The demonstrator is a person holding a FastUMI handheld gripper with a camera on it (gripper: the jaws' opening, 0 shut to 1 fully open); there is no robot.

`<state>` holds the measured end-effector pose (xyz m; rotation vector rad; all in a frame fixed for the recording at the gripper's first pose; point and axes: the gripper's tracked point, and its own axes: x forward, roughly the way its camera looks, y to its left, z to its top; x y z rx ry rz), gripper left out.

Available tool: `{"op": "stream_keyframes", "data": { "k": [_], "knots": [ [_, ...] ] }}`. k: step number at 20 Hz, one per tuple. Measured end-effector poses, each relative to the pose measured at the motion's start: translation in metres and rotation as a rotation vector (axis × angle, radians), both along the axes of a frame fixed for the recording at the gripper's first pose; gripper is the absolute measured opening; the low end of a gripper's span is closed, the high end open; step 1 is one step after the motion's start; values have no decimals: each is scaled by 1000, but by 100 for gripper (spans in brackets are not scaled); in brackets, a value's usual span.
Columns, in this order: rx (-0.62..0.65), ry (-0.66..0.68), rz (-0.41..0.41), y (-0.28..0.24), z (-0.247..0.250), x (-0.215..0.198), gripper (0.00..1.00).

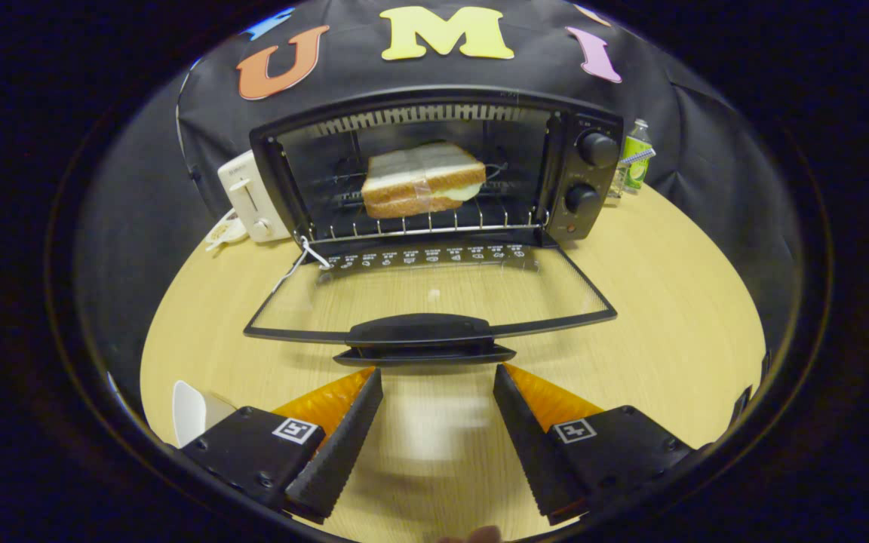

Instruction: Open the toaster oven, put the food inside, and close the toaster oven door.

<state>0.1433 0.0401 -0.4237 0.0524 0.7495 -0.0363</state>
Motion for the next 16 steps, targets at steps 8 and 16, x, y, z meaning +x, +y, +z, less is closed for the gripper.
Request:
{"op": "stream_keyframes", "data": {
  "k": [8,16],
  "knots": [
    [-46,-197,15,0,93,19,98],
    [-18,-414,10,-3,233,7,98]
  ]
}}
